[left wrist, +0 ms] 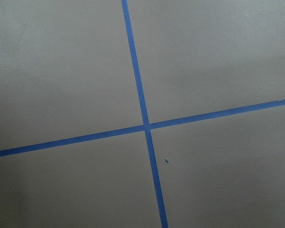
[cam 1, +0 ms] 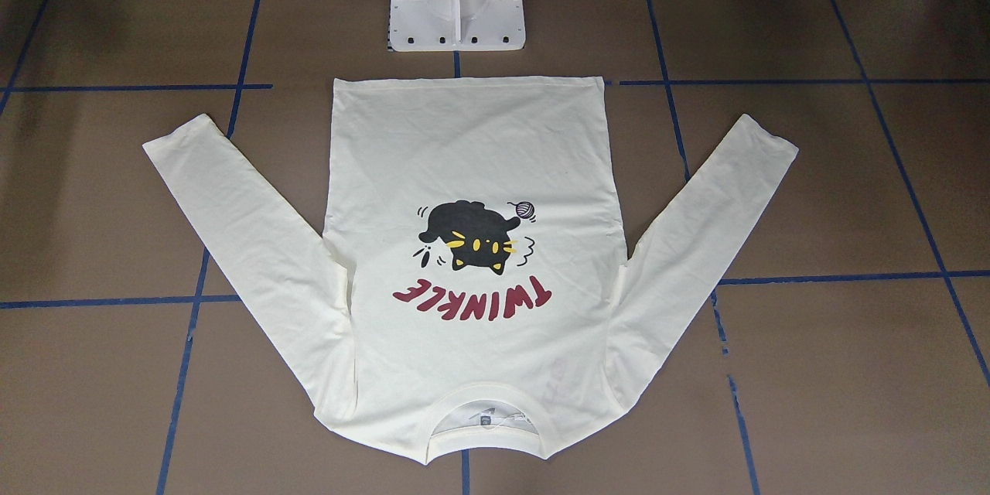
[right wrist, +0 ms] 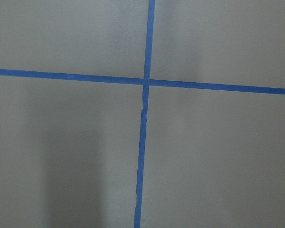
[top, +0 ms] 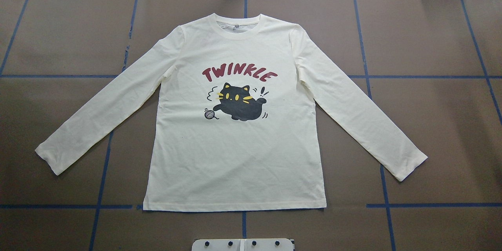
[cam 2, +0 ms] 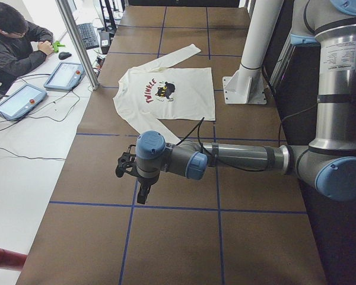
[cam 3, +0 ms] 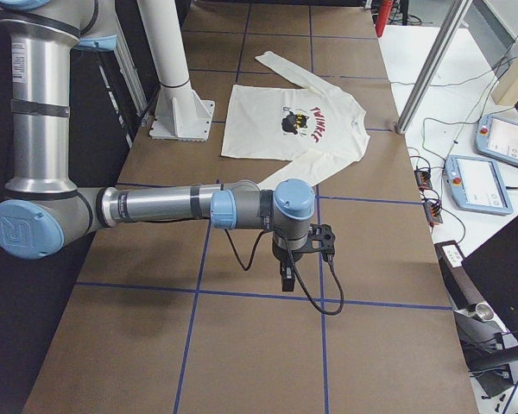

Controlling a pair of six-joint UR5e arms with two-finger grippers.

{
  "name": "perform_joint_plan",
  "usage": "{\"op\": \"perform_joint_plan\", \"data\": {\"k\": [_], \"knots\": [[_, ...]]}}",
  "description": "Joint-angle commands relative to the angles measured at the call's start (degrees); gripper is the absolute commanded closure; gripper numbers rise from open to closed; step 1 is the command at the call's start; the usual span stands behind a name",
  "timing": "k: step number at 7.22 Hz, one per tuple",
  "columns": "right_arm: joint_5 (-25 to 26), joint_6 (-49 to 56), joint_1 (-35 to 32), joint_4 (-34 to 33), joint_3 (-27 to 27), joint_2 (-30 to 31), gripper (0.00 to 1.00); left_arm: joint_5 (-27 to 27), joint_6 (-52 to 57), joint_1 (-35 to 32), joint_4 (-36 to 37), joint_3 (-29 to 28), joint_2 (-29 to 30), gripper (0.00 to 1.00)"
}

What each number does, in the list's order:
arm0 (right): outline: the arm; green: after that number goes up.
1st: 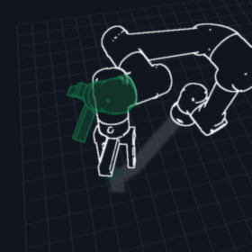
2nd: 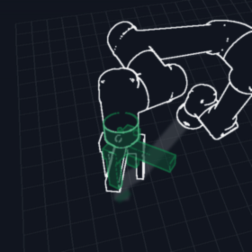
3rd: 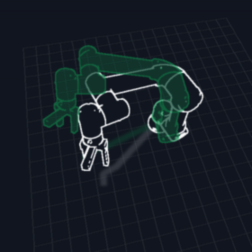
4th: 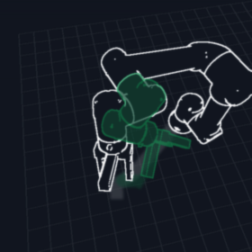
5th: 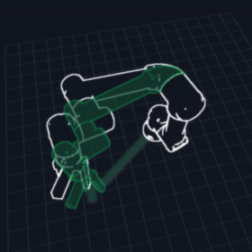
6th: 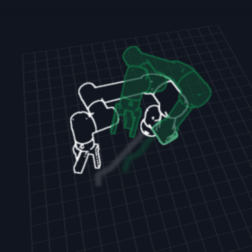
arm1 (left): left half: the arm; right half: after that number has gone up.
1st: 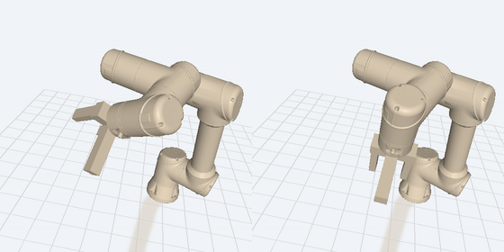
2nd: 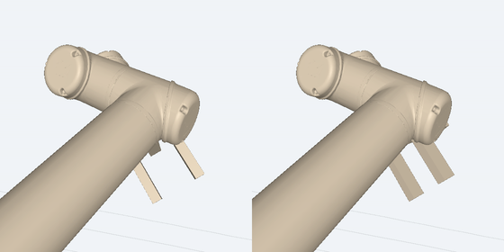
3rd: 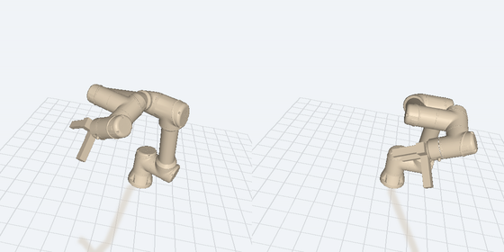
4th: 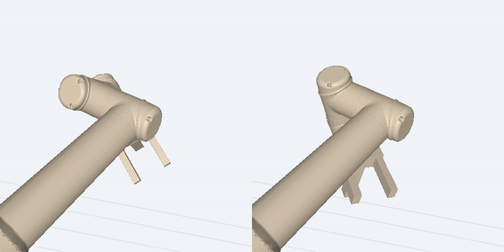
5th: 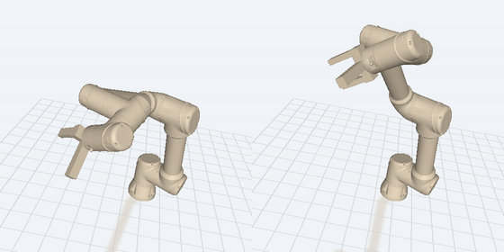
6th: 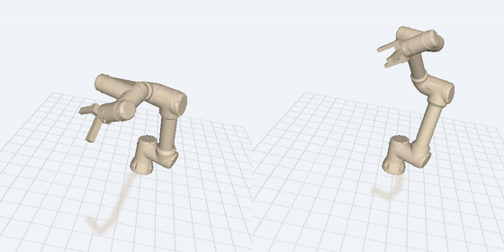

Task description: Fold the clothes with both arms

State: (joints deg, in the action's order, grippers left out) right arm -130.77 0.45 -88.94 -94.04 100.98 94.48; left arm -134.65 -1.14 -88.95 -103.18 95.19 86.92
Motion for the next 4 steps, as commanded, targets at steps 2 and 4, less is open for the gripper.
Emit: {"op": "perform_joint_plan", "data": {"k": [2,4], "knots": [[-0.02,0.16,0.00,0.00,0.09,-0.35,0.00,-0.09,0.09,0.00,-0.09,0.09,0.00,0.00],[-0.10,-0.79,0.17,0.00,2.10,-0.79,0.00,0.35,0.35,0.00,0.00,-0.17,0.00,0.00]]}}
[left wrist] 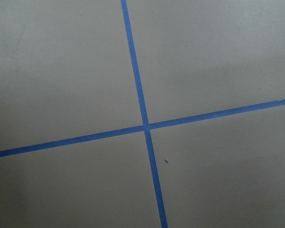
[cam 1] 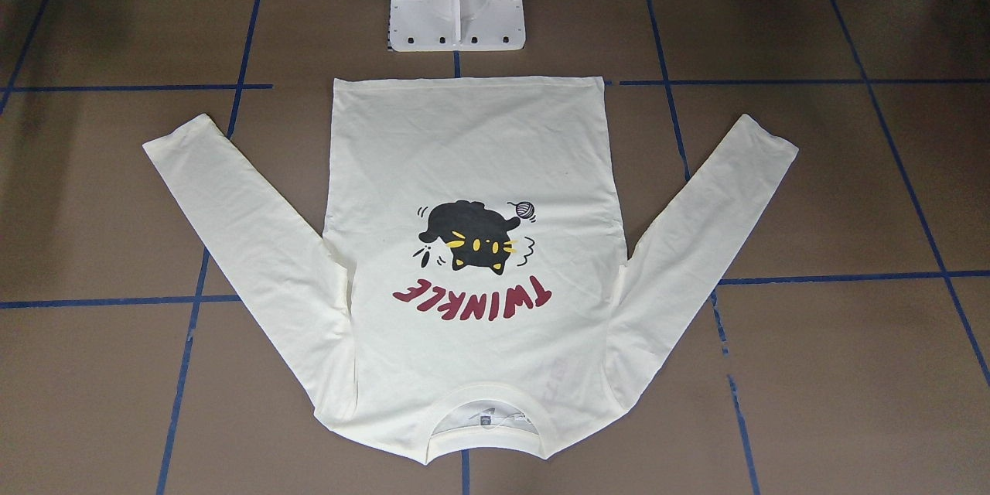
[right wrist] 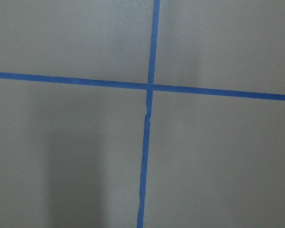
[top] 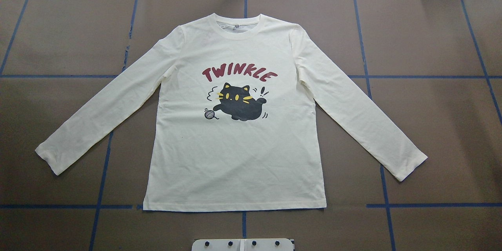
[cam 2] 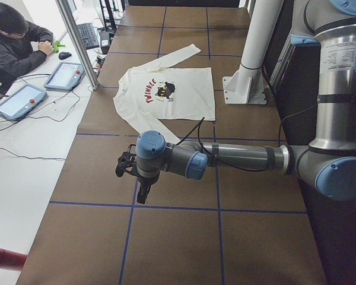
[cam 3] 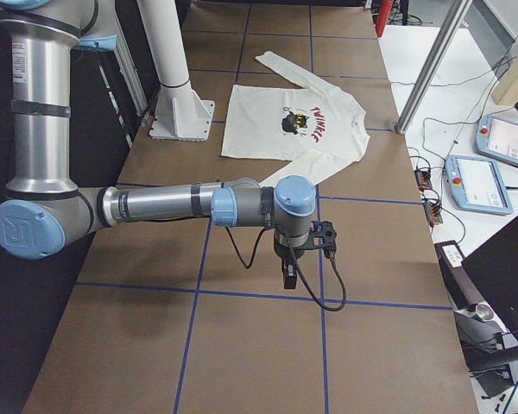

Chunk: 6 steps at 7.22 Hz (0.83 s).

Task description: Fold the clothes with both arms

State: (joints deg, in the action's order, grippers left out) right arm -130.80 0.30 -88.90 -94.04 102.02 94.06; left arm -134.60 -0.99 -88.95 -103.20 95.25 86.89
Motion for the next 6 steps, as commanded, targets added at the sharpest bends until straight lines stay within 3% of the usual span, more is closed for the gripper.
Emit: {"op": "perform_joint_plan", "data": {"k": [1,2,4,6], "knots": [[-0.15,-0.65,0.30,0.09,2.03,-2.20,0.00,0.48,0.29,0.00,-0.24,0.02,0.12,0.00],[-0.07,-0.66,0.57,0.44,3.52,-4.74,0.00,-0.04,-0.06,0.00,-3.20,0.02,0.55,0.00],[-0.24,-0.83,0.57,7.88,2.75,-6.61,0.00,-0.30,0.02,-0.09,-5.43,-0.60,0.91,0.00],[-5.83,-0.66,0.57,9.93,2.48,-6.00,0.00,-3.55,-0.32,-0.26,-5.52,-1.12,0.38,0.00]]}}
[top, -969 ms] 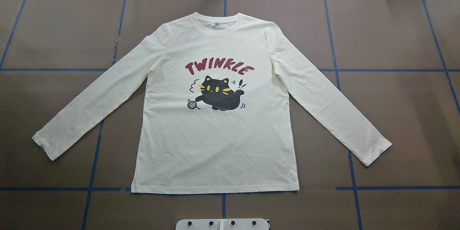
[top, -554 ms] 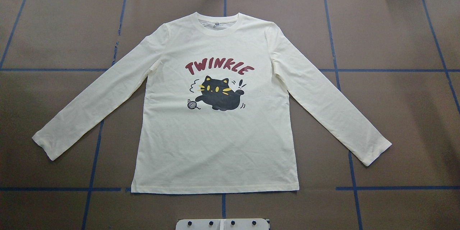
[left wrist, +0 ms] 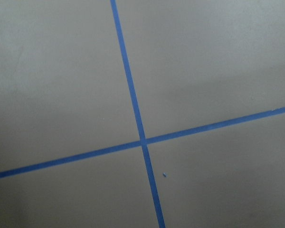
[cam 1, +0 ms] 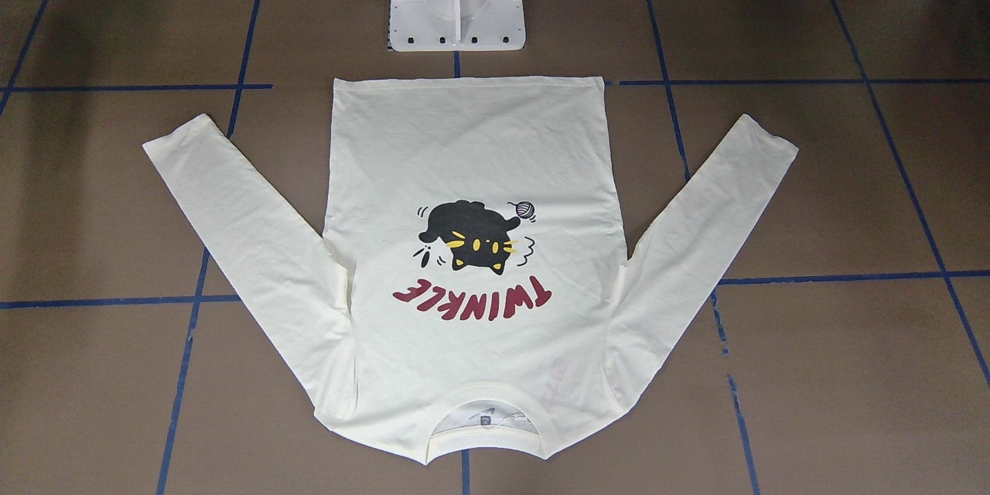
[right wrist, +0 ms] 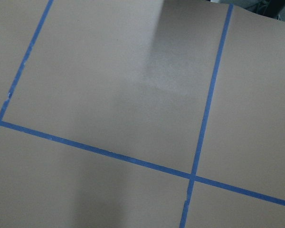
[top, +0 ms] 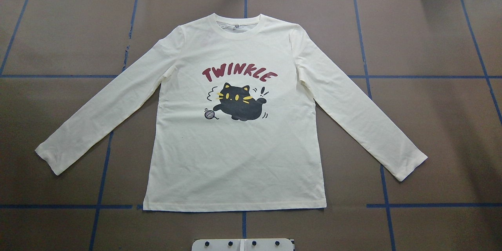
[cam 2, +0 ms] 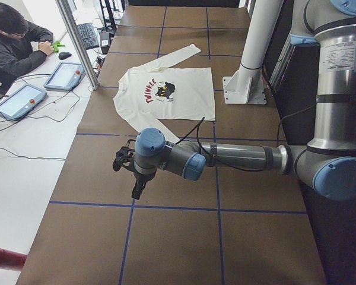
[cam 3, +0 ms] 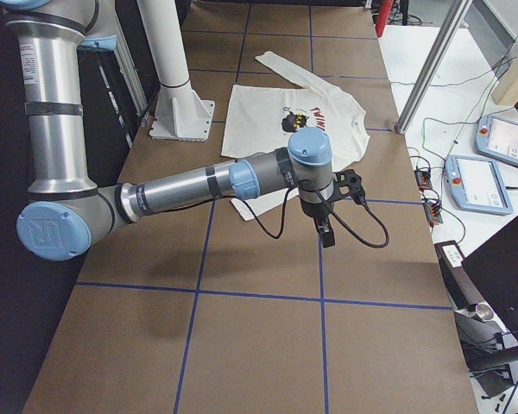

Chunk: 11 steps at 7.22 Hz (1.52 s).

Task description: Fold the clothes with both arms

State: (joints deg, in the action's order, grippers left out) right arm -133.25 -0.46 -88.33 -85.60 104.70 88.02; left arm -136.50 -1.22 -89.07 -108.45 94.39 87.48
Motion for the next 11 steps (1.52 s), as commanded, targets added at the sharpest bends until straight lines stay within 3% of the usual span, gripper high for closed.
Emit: {"op": "perform_joint_plan", "data": {"k": [1,2,3,5,6,7,9,11], "knots": [[-4.03,-3.63,1.31,3.57,0.93,-0.04,0.00,-1.58,-0.18,-0.14,-0.18,-0.34,0.14,0.00],[-4.04,-12.80,6.11,8.29,1.72,0.31,0.00,-1.66,-0.27,-0.14,-0.09,0.09,0.23,0.00],[-2.56,-27.43,12.33,17.48,1.82,1.18,0.00,-1.58,-0.27,-0.14,-0.18,0.18,0.06,0.00],[8.47,-49.89,24.64,38.83,1.82,9.32,0.02,-1.49,-0.27,-0.14,-0.18,0.27,0.23,0.00],[13.40,-58.42,30.10,43.54,1.82,12.50,0.13,-1.49,-0.27,-0.14,-0.18,0.27,0.41,0.00],[17.02,-64.25,35.72,45.93,1.99,15.75,0.26,-1.49,-0.27,-0.14,-0.18,0.36,0.41,0.00],[27.81,-70.97,46.45,46.57,3.57,17.10,0.30,-1.49,-0.27,-0.14,-0.18,0.36,0.41,0.00],[28.83,-75.35,50.87,46.57,3.75,19.20,0.40,-1.58,-0.27,-0.05,-0.18,0.27,0.50,0.00]]}}
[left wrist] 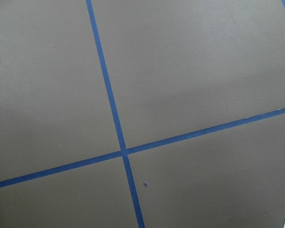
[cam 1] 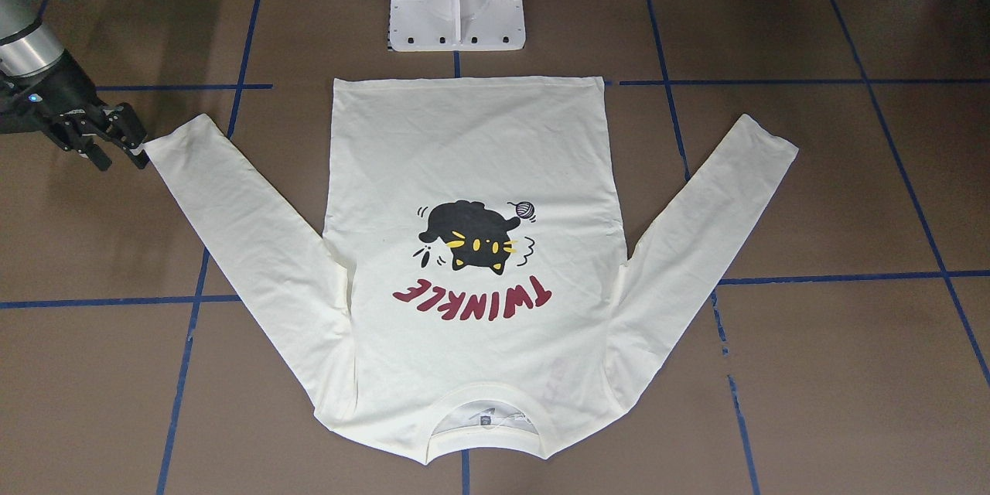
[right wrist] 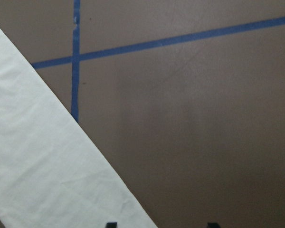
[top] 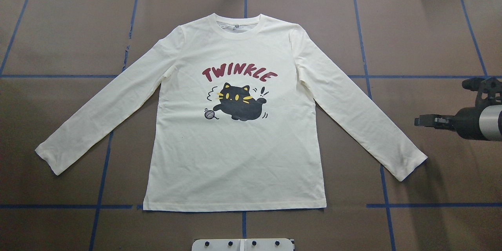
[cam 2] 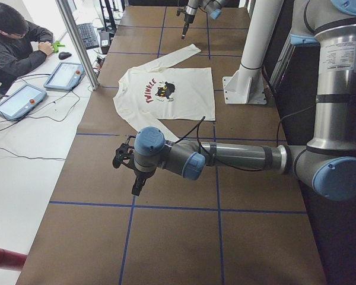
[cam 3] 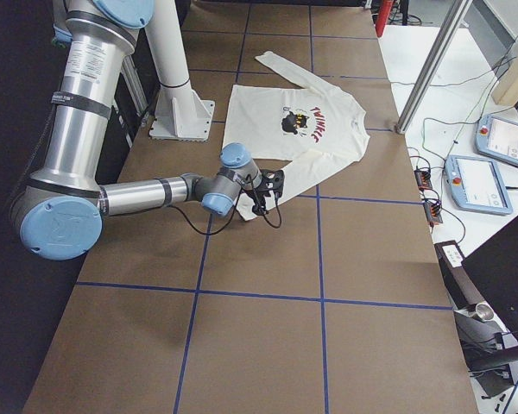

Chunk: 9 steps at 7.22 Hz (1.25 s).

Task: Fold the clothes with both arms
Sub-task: 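Lower the right gripper to the cuff of the sleeve nearest it and grasp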

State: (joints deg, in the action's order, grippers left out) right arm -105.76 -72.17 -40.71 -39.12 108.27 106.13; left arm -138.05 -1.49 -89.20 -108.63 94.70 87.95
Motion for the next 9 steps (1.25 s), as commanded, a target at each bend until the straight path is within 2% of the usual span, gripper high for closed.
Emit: {"op": "perform_joint_plan", "data": {"k": [1,4,9], "knots": [[3.17,-4.03,5.19,0.10,0.19,1.71,0.41,-0.03,0.09,-0.01,0.00,-0.04,0.03,0.00],[4.24,-4.12,7.49,0.10,0.19,4.43,0.44,-0.03,0.09,-0.01,0.00,-0.13,0.03,0.00],[5.38,-4.21,9.86,0.10,0.02,4.27,0.49,0.15,0.18,-0.01,0.00,-0.21,-0.14,0.00]]}}
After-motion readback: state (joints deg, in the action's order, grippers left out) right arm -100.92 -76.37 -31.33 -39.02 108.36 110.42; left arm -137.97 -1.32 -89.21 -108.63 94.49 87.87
